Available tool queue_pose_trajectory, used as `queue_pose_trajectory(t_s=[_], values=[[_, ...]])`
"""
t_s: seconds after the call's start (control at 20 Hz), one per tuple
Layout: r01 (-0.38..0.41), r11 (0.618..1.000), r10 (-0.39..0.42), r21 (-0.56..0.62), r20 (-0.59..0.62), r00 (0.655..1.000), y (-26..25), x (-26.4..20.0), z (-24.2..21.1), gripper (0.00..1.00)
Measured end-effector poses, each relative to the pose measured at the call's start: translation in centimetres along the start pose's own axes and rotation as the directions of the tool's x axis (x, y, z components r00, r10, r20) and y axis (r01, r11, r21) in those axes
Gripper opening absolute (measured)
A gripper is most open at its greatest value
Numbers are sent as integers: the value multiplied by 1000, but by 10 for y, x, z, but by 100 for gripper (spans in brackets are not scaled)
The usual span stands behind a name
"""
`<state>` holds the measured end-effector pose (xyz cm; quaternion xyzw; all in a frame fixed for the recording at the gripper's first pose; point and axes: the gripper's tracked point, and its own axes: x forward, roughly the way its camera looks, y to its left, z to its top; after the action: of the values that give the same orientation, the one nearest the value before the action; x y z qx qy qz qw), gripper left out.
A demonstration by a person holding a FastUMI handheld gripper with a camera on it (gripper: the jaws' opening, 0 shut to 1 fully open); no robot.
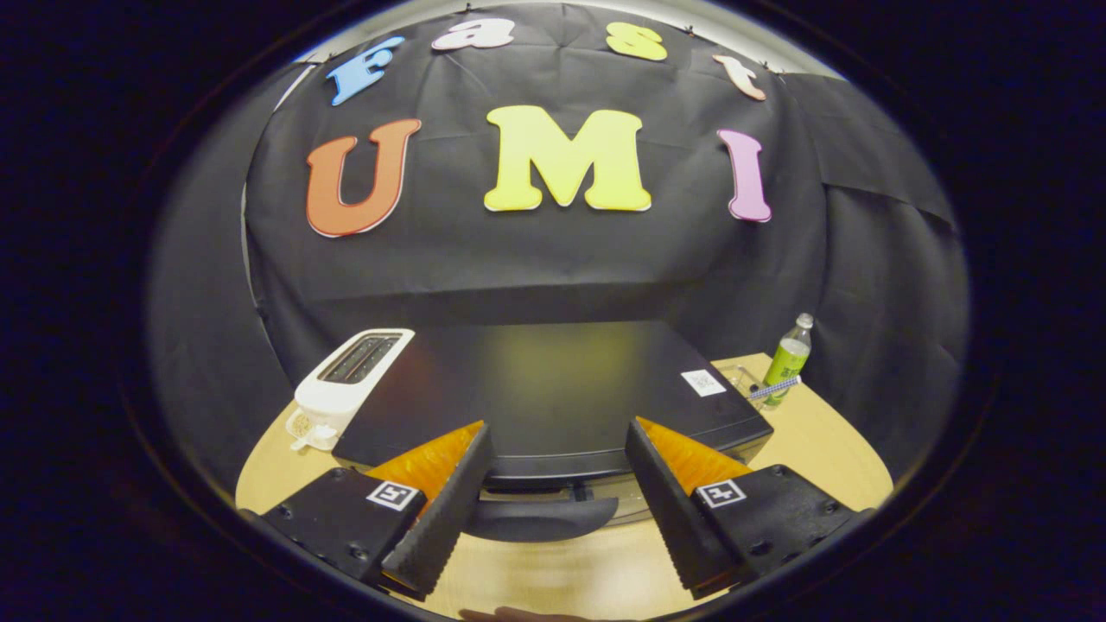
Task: Open the toaster oven, put the food inside, and close the toaster oven door.
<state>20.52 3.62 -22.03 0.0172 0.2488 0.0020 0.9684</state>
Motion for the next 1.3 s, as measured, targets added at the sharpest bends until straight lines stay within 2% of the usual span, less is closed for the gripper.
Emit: queue_pose_trajectory(t_s=[0.4, 0.5, 0.65, 0.95, 1.15, 1.3], values=[[-22, 1000, 22, -5, -16, 1000, 9, -9, -10, 100], [-44, 999, 44, 2, -63, 997, 15, -11, -28, 100], [-20, 998, 19, -54, -25, 1000, 14, -13, -29, 100], [-28, 999, 27, -37, -30, 999, 14, -27, -40, 100], [-29, 999, 26, -33, -69, 997, 11, -44, -59, 100], [-38, 998, 31, -41, -146, 989, 11, -58, -83, 100]])
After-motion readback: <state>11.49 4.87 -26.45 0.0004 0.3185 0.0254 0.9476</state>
